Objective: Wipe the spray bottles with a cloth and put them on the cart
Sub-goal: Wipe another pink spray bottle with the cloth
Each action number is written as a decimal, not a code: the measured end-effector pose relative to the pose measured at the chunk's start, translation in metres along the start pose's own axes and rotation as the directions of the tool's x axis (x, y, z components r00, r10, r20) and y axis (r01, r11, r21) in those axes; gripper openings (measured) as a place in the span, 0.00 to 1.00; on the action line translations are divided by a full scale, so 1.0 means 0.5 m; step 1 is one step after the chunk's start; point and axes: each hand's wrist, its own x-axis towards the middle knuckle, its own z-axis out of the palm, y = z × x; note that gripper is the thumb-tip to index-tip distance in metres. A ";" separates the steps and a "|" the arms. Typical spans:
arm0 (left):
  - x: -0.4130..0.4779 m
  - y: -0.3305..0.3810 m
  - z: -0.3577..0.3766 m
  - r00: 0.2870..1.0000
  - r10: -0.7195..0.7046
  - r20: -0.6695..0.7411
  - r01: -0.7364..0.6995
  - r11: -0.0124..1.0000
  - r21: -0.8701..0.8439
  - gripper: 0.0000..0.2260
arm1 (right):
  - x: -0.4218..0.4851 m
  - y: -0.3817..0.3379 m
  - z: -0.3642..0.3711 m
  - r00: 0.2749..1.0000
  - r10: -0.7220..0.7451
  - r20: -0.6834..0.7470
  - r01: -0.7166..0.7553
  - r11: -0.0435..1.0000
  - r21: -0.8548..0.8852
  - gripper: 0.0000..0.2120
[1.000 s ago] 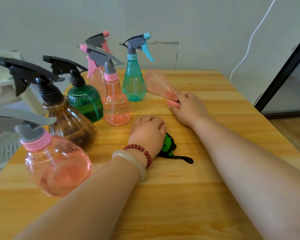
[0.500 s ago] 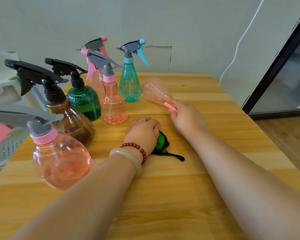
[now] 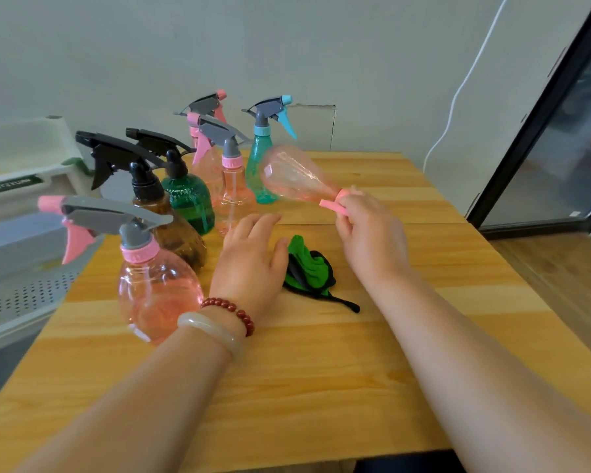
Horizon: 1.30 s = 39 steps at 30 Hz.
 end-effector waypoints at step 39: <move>-0.049 0.018 -0.039 0.969 -0.220 -0.111 0.183 0.945 -0.271 0.31 | -0.093 -0.083 0.031 0.784 0.215 0.583 -0.234 0.971 -0.043 0.28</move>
